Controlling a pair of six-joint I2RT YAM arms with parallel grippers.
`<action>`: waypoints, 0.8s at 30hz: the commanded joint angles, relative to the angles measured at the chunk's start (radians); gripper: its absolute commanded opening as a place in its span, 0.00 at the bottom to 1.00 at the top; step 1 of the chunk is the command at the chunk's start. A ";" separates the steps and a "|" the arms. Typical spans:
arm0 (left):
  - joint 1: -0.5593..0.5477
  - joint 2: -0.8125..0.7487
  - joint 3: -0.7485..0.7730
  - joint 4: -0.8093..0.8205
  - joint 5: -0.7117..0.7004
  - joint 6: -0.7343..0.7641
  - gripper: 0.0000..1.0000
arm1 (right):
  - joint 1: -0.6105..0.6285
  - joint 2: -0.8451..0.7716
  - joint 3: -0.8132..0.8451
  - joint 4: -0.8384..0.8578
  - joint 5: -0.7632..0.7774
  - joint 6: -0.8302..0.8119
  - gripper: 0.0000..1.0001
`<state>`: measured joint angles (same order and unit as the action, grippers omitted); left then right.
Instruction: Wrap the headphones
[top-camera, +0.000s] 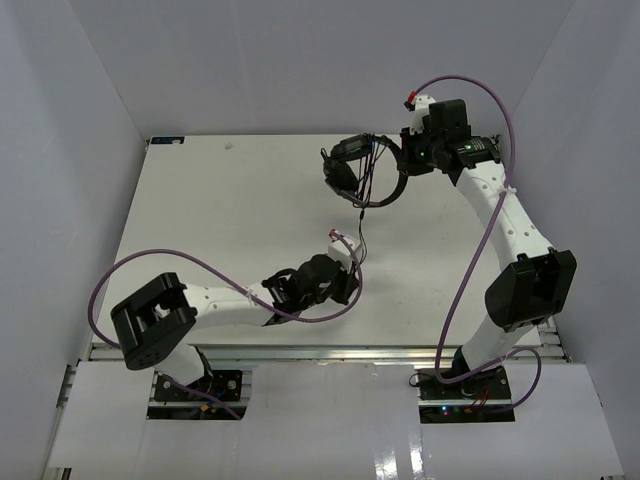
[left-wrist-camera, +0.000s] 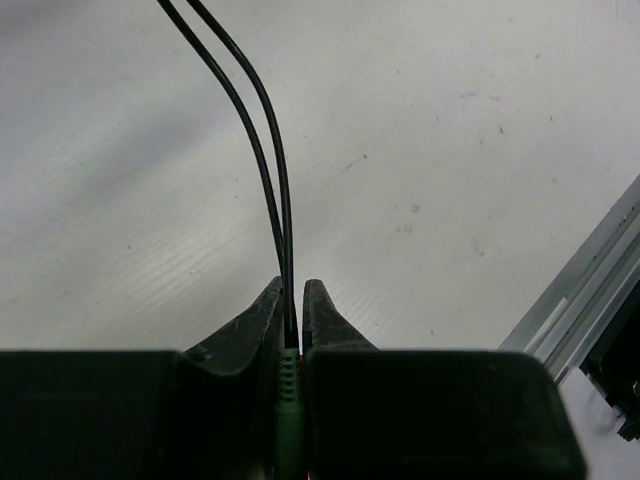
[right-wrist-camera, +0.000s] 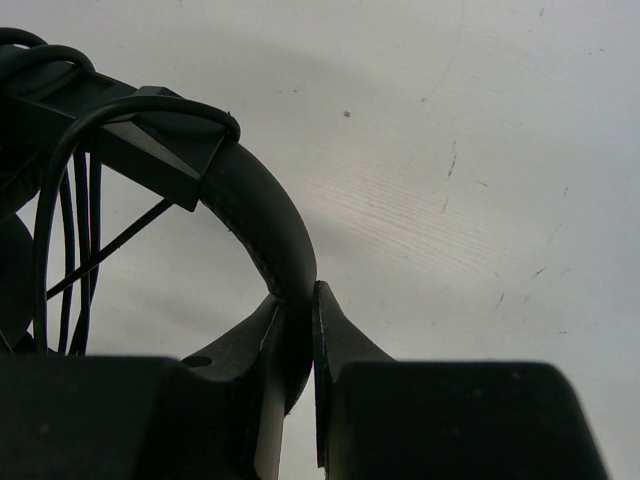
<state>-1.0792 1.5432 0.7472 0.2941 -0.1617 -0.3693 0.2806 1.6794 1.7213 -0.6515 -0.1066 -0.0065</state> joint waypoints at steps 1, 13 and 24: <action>0.035 -0.088 -0.016 0.025 -0.056 0.064 0.13 | -0.009 -0.058 -0.019 0.049 -0.050 -0.038 0.08; 0.091 -0.129 -0.076 0.057 -0.030 0.100 0.68 | -0.011 -0.081 -0.070 0.013 -0.050 -0.128 0.08; 0.091 -0.460 -0.207 -0.075 -0.081 0.110 0.78 | -0.018 -0.017 -0.062 0.011 -0.021 -0.136 0.08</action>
<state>-0.9874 1.2426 0.5694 0.2823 -0.1998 -0.2695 0.2716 1.6551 1.6249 -0.6811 -0.1151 -0.1444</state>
